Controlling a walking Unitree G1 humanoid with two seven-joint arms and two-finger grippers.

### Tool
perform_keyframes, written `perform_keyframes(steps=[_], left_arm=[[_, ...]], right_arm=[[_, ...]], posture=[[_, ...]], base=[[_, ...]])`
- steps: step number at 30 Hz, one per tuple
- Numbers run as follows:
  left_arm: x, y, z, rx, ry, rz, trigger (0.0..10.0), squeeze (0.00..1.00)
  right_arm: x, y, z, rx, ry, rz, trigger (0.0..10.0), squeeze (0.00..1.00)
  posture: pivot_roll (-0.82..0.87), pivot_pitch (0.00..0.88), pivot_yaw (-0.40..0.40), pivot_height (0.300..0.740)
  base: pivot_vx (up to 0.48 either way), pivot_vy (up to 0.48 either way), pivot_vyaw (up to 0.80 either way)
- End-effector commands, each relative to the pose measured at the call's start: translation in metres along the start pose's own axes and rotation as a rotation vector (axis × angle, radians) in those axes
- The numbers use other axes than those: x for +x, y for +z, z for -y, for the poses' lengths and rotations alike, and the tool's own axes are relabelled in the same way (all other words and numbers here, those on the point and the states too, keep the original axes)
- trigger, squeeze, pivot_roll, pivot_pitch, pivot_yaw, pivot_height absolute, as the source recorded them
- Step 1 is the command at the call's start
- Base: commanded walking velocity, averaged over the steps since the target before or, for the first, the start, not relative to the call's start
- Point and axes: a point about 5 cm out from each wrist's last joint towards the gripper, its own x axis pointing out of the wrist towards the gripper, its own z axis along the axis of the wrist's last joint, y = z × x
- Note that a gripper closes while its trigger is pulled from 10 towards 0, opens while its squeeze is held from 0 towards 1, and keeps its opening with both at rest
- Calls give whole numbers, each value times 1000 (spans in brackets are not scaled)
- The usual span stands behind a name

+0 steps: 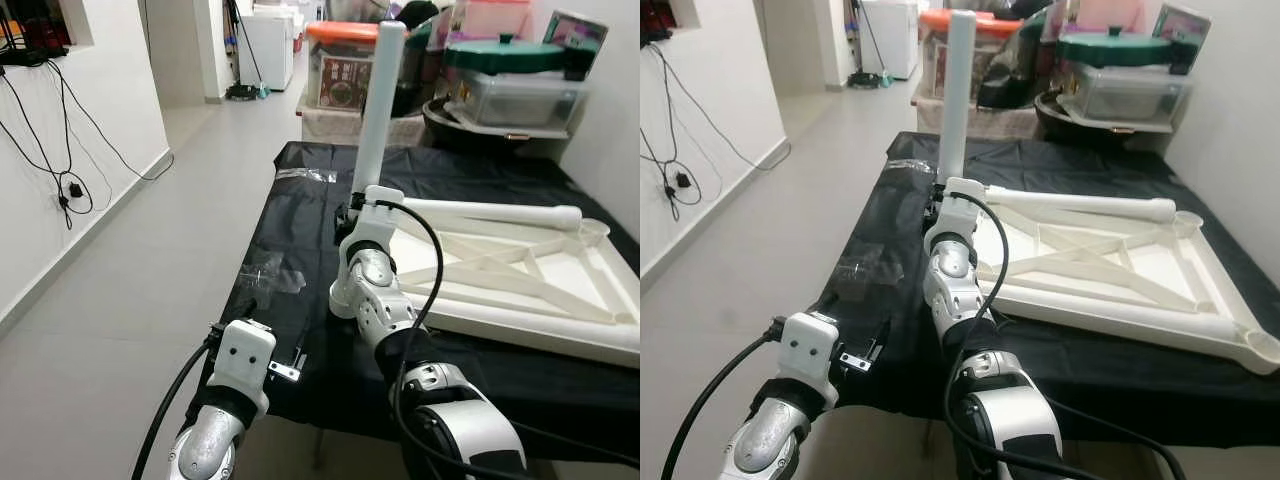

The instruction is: Building children table

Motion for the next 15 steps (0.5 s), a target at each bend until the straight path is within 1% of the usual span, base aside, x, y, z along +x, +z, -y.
perform_keyframes(steps=[1,2,3,4,5,6,7,8,9,10,11,12,14,15], left_arm=[[-2,-2,0,4,-4,-10,10000,0],[-2,-3,0,4,-4,-10,10000,0],[-2,-3,0,4,-3,-10,10000,0],[-2,-3,0,4,-3,-10,10000,0],[-1,-2,0,3,-3,-9,10000,0],[-1,-2,0,3,-3,-9,10000,0],[-1,-2,0,3,-4,-8,10000,0],[-1,-2,0,3,-4,-8,10000,0],[0,-2,0,2,-5,-8,10000,0],[1,0,0,-11,-2,0,10000,0],[1,1,0,-20,1,5,10000,0],[1,1,0,-20,1,5,10000,0],[3,4,-1,-24,3,15,10000,0],[4,3,-1,-17,2,12,10000,0]], right_arm=[[-1,0,-8,-1,92,18,10000,0],[0,1,-9,-1,135,22,10000,0],[0,2,-12,11,252,8,10000,0],[0,2,-12,11,252,8,10000,0],[0,2,-14,51,426,-33,10000,0],[0,2,-14,51,426,-33,10000,0],[-1,1,-14,76,604,-90,10000,0],[-1,1,-14,76,604,-90,10000,0],[-3,0,-14,79,686,-115,10000,0],[-6,3,-18,50,840,-144,10000,0],[-7,4,-20,30,904,-151,10000,0],[-7,4,-20,30,904,-151,10000,0],[-10,8,-24,19,1040,-177,10000,0],[-11,9,-27,18,1122,-223,10000,0]], posture=[[18,0,-44,740],[18,0,-44,740],[15,0,-40,740],[15,0,-40,740],[15,0,-40,740],[15,0,-40,740],[12,0,-40,740],[12,0,-40,740],[12,0,-40,740],[12,0,-38,740],[12,0,-38,740],[12,0,-38,740],[12,0,-38,740],[6,0,-38,740]], base=[[0,0,0],[0,0,0],[0,0,0],[0,0,0],[0,0,0],[0,0,0],[0,0,0],[0,0,0],[0,0,0],[0,0,0],[0,0,0],[0,0,0],[0,0,0],[0,0,0]])
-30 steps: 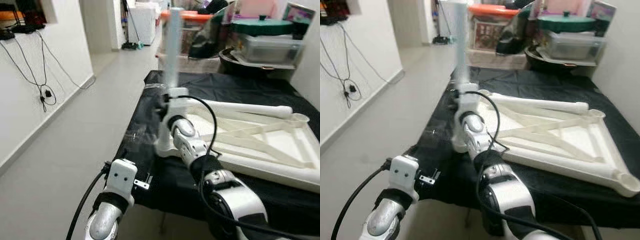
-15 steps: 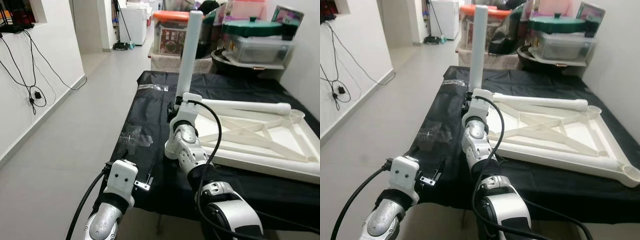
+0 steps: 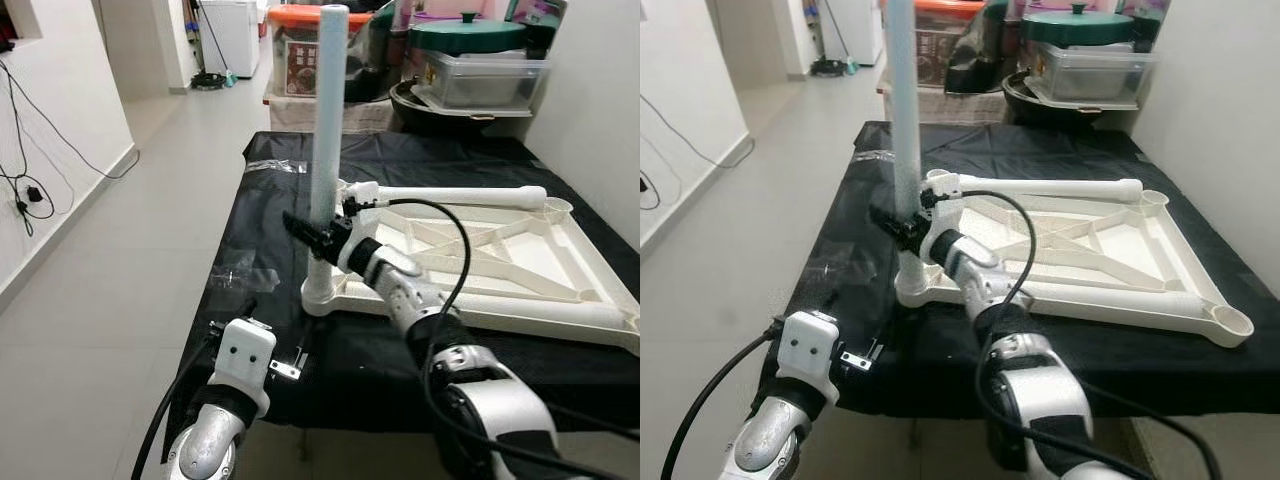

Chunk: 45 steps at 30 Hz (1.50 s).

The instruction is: Building children table

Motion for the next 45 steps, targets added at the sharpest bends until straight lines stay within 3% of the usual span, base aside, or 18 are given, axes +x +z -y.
perform_keyframes(steps=[1,7,8,9,10,14,18,19,26,27,28,29,32,41,42,43,44,45], left_arm=[[1,0,-1,-4,2,-5,10000,0],[-2,-4,-4,2,11,-20,10000,0],[-3,-5,-4,5,14,-23,10000,0],[-3,-5,-4,5,14,-23,10000,0],[-3,-5,-5,5,17,-24,10000,0],[-3,-5,-5,7,19,-25,10000,0],[-4,-6,-6,5,23,-26,10000,0],[-4,-6,-6,3,23,-25,10000,0],[-3,-5,-5,3,21,-23,10000,0],[-3,-5,-5,3,21,-23,10000,0],[-3,-5,-5,3,21,-23,10000,0],[-3,-5,-5,3,22,-22,10000,0],[-3,-5,-5,4,22,-22,10000,0],[-3,-5,-7,7,27,-23,10000,0],[-4,-5,-7,7,27,-23,10000,0],[-4,-5,-7,8,28,-24,10000,0],[-4,-5,-7,8,28,-24,10000,0],[-4,-5,-8,9,30,-25,10000,0]], right_arm=[[13,0,-16,17,176,-55,10000,0],[14,-15,-24,-20,295,-188,10000,0],[15,-18,-26,-22,299,-205,7725,0],[15,-18,-26,-22,299,-205,7725,0],[16,-22,-27,-32,290,-213,0,0],[18,-24,-28,-48,260,-207,0,0],[16,-28,-15,-74,30,-197,0,0],[13,-30,-5,-84,-152,-188,0,0],[-7,-41,21,-11,-620,-156,0,0],[-21,-45,31,19,-828,-146,0,0],[-21,-45,31,19,-828,-146,0,0],[-32,-49,37,58,-994,-122,0,0],[-46,-54,41,107,-1189,-87,0,0],[-24,-46,18,138,-1224,23,0,0],[-20,-44,16,123,-1195,27,3725,0],[-14,-42,11,125,-1134,47,10000,0],[-14,-42,11,125,-1134,47,10000,0],[-2,-37,4,113,-992,89,10000,1000]], posture=[[6,0,-38,740],[6,0,-38,740],[18,0,-41,740],[18,0,-41,740],[18,0,-41,740],[22,0,-47,740],[22,0,-47,740],[8,0,-41,740],[11,0,-40,740],[10,0,-43,740],[10,0,-43,740],[10,0,-43,740],[12,0,-46,740],[12,0,-46,740],[12,0,-46,740],[12,0,-46,740],[12,0,-46,740],[12,0,-46,740]], base=[[0,0,0],[0,0,0],[0,0,0],[0,0,0],[0,0,0],[0,0,0],[0,0,0],[0,0,0],[0,0,0],[0,0,0],[0,0,0],[0,0,0],[0,0,0],[0,0,0],[0,0,0],[0,0,0],[0,0,0],[0,0,0]])
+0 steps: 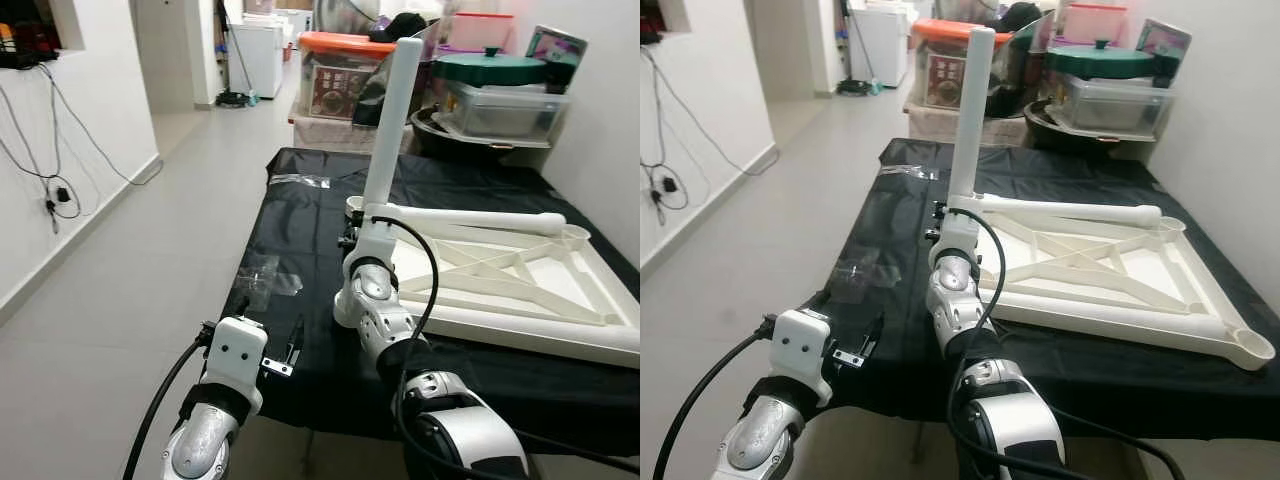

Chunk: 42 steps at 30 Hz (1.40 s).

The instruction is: Building children table

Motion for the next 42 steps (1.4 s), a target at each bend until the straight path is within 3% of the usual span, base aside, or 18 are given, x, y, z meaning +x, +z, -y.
perform_keyframes(steps=[1,2,4,5,6,10,12,13,14,15,18,21,23,28,29,30,40,42], left_arm=[[-1,-2,0,0,-2,-10,10000,0],[-1,-2,0,0,-1,-10,10000,0],[-1,-2,0,0,-1,-10,10000,0],[-1,-2,0,1,-1,-11,10000,0],[-1,-2,0,1,-3,-10,10000,0],[-1,-2,1,0,-5,-9,10000,0],[-1,-2,1,0,-7,-8,10000,0],[-1,-2,1,0,-7,-8,10000,0],[-1,-2,2,0,-9,-7,10000,0],[-1,-2,2,0,-9,-7,10000,0],[0,-1,4,-1,-12,-3,10000,0],[0,0,4,0,-12,0,10000,0],[0,2,1,9,2,6,10000,0],[0,3,1,9,11,9,10000,0],[0,3,0,8,15,9,10000,0],[0,2,0,9,16,6,10000,0],[-1,1,2,7,2,-1,10000,0],[-1,1,0,9,6,-1,10000,0]], right_arm=[[-5,-6,-12,96,94,-19,10000,1000],[-6,6,-26,45,291,76,10000,1000],[-6,6,-26,45,291,76,10000,1000],[-5,14,-27,44,356,116,10000,184],[-2,21,-25,81,417,115,10000,0],[3,30,-23,120,541,97,10000,0],[-1,27,-24,39,849,2,10000,0],[-1,27,-24,39,849,2,10000,0],[-6,22,-23,-30,1026,-65,10000,0],[-6,22,-23,-30,1026,-65,10000,0],[-16,10,-21,-145,1270,-194,10000,0],[-20,7,-20,-170,1351,-243,10000,0],[-28,4,-27,-181,1523,-330,10000,0],[-29,6,-31,-187,1548,-335,10000,0],[-29,8,-33,-185,1549,-334,3608,0],[-28,9,-34,-167,1535,-327,0,0],[-26,10,-23,-144,1522,-270,0,0],[-14,14,-22,-106,1288,-158,0,0]], posture=[[12,0,-46,740],[12,0,-46,740],[12,0,-46,740],[12,0,-46,740],[12,0,-46,740],[12,0,-44,740],[12,0,-44,740],[12,0,-44,740],[12,0,-44,740],[12,0,-44,740],[30,0,-55,740],[30,0,-55,740],[49,0,-67,740],[40,0,-79,740],[28,0,-77,740],[21,0,-68,740],[20,0,-60,740],[19,0,-57,740]], base=[[0,0,0],[0,0,0],[0,0,0],[0,0,0],[0,0,0],[0,0,0],[0,0,0],[0,0,0],[0,0,0],[0,0,0],[0,0,0],[0,0,0],[0,0,0],[0,0,0],[0,0,0],[0,0,0],[0,0,0],[0,0,0]])
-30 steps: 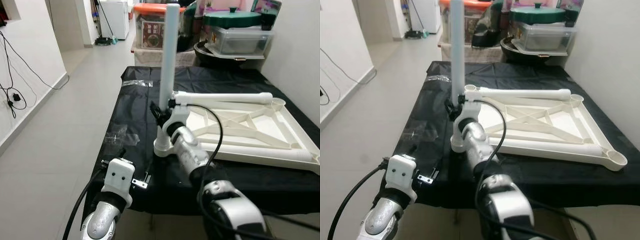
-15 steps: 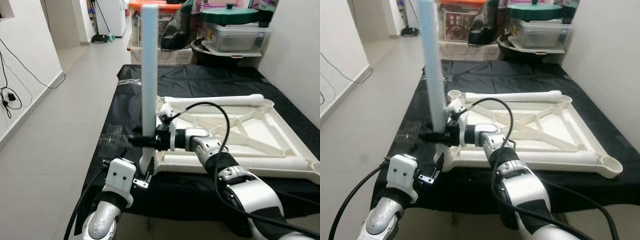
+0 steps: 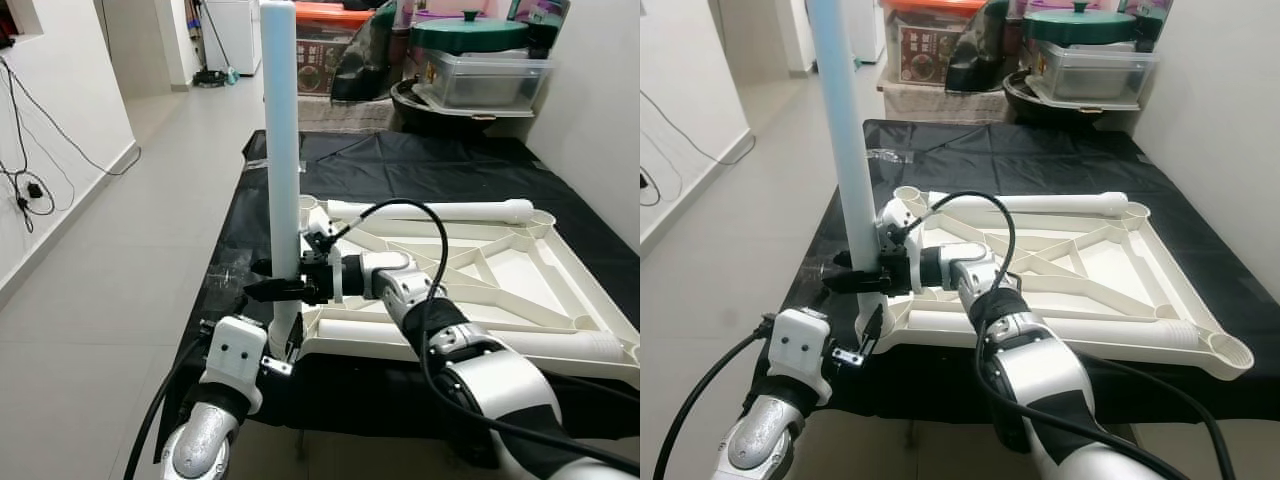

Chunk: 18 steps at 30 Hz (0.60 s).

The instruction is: Building children table

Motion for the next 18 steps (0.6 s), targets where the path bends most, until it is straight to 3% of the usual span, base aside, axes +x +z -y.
perform_keyframes(steps=[1,2,3,5,6,7,9,10,11,12,13,16,18], left_arm=[[-1,-1,0,3,-2,-6,10000,0],[-1,-1,0,3,-2,-6,10000,0],[-1,-1,-1,4,-1,-7,10000,0],[-1,-1,-1,4,-1,-7,10000,0],[-1,-1,-1,5,0,-8,10000,0],[-1,-1,-1,5,0,-8,10000,0],[-2,-2,-1,3,-4,-12,10000,0],[-2,-2,-1,3,-4,-12,10000,0],[-2,-3,-1,2,-6,-14,10000,0],[-2,-3,-1,2,-6,-14,10000,0],[-2,-3,0,2,-9,-15,10000,0],[-2,-3,0,2,-9,-15,10000,0],[-1,-2,-1,3,-9,-11,10000,0]], right_arm=[[0,1,7,31,-162,94,0,0],[0,1,7,31,-162,94,0,0],[-2,0,15,38,-349,127,0,0],[-2,0,15,38,-349,127,0,0],[-6,-1,22,34,-505,151,0,0],[-6,-1,22,34,-505,151,0,0],[-36,-10,42,107,-1037,167,0,0],[-36,-10,42,107,-1037,167,0,0],[-48,-15,46,139,-1205,166,0,0],[-48,-15,46,139,-1205,166,0,0],[-59,-22,47,195,-1384,180,0,0],[-59,-22,47,195,-1384,180,0,0],[-59,-31,44,280,-1501,209,0,0]], posture=[[19,0,-57,740],[19,0,-57,740],[19,0,-57,740],[19,0,-57,740],[19,0,-57,740],[19,0,-57,740],[22,0,-40,740],[22,0,-40,740],[22,0,-40,740],[22,0,-40,740],[32,0,-50,740],[32,0,-50,740],[32,0,-50,740]], base=[[0,0,0],[0,0,0],[0,0,0],[0,0,0],[0,0,0],[0,0,0],[0,0,0],[0,0,0],[0,0,0],[0,0,0],[0,0,0],[0,0,0],[0,0,0]])
